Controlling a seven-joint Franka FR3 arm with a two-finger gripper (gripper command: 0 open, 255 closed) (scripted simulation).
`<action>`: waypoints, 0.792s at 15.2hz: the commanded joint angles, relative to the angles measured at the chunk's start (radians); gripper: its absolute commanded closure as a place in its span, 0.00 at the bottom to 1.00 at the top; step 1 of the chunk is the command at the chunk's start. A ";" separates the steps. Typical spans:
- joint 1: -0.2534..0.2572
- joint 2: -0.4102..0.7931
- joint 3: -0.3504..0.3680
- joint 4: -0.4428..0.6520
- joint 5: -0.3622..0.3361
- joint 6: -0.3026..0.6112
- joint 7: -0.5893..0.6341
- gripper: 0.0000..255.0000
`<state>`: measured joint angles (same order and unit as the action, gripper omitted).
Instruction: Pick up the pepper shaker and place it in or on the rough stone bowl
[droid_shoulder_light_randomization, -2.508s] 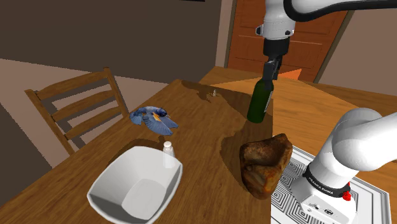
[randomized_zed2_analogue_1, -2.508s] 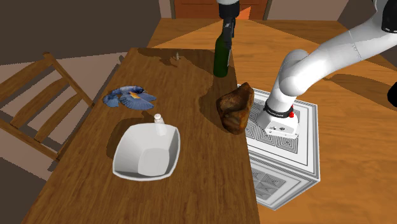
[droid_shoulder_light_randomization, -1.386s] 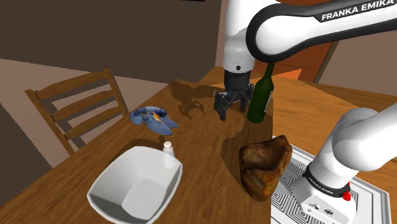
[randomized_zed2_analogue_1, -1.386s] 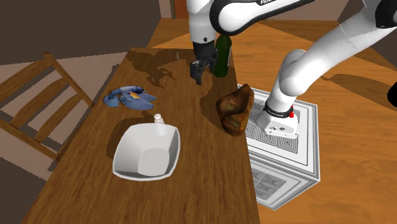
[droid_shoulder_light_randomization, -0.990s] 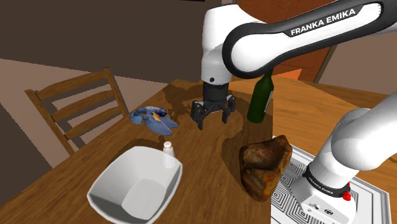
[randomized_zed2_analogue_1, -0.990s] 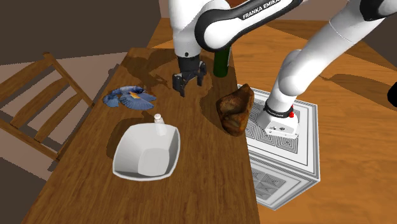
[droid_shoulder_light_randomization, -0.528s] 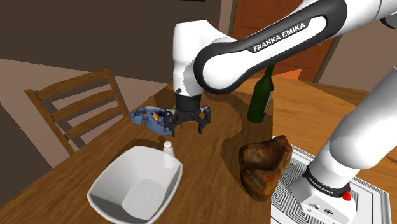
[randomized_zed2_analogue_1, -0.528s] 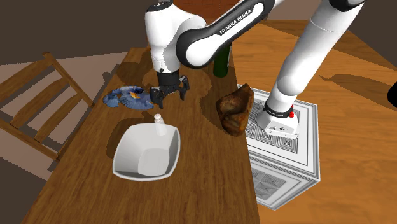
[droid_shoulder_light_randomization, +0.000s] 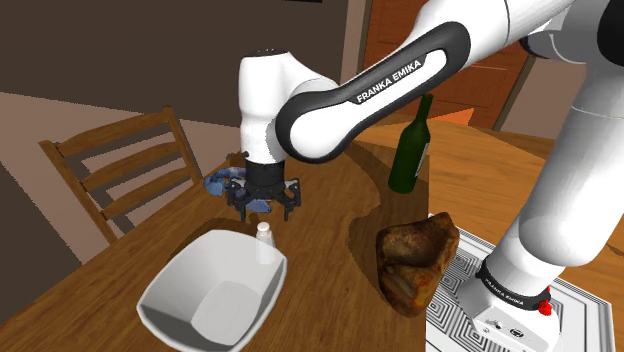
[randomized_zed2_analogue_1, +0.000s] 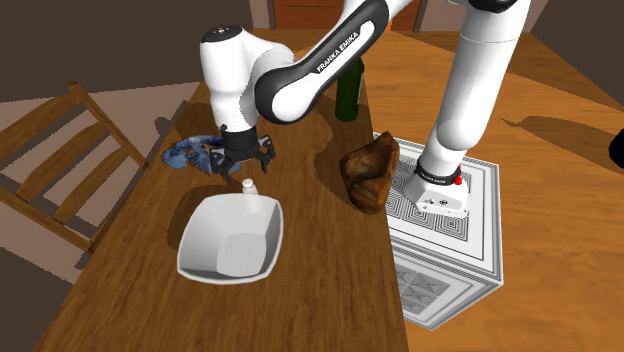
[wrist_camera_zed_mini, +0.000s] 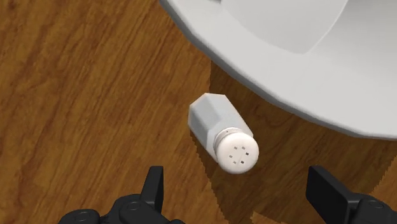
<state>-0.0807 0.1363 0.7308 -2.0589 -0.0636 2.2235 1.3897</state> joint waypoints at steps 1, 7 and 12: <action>0.006 0.019 -0.003 -0.009 -0.018 0.024 0.015 0.00; 0.016 0.054 -0.011 -0.025 -0.049 0.066 0.037 0.00; 0.016 0.054 -0.011 -0.025 -0.049 0.066 0.037 0.00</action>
<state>-0.0644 0.1903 0.7198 -2.0835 -0.1128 2.2890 1.4263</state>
